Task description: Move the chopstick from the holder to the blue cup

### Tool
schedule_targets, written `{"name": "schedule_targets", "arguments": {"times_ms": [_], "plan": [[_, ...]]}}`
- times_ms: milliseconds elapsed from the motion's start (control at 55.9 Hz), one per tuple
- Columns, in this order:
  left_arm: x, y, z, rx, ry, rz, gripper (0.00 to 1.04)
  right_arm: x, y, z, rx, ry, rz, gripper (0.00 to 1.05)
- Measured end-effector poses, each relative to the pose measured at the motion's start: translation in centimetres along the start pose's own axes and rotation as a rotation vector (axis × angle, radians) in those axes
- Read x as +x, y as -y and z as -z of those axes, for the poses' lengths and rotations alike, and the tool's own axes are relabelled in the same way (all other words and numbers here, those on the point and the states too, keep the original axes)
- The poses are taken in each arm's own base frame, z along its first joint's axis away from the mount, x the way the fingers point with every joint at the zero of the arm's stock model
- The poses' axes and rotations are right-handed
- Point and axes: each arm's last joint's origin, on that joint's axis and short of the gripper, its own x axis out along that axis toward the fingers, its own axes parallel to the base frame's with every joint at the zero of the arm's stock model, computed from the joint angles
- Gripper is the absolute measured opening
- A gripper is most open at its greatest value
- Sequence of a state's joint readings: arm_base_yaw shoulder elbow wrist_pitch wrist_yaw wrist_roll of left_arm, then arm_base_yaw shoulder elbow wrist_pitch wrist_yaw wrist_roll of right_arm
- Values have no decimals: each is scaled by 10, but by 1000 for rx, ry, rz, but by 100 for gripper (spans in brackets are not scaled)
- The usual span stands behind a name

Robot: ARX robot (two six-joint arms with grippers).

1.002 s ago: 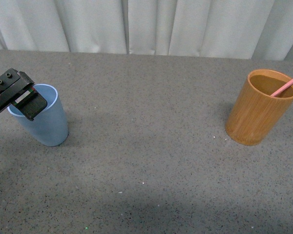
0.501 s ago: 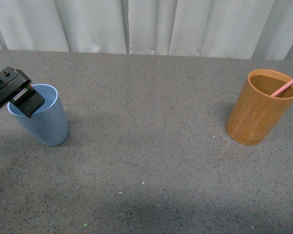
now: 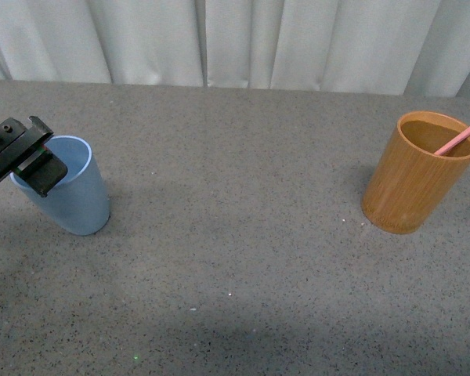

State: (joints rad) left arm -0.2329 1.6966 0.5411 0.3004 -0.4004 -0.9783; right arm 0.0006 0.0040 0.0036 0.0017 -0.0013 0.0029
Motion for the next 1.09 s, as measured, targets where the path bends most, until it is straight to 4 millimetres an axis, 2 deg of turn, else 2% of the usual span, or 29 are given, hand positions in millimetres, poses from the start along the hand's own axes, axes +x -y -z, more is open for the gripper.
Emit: {"name": "schedule_targets", "arguments": {"times_ms": [465,805,1092], "plan": [[3,-1,0,-2,-9,0,5,0,0,0,0,0,0,95],[4,1,-3,0,-2,8,4,0,0,0,0,0,0,95],[-3,19,-25,26,60,74,4,0,0,0,0,0,0,95]]}}
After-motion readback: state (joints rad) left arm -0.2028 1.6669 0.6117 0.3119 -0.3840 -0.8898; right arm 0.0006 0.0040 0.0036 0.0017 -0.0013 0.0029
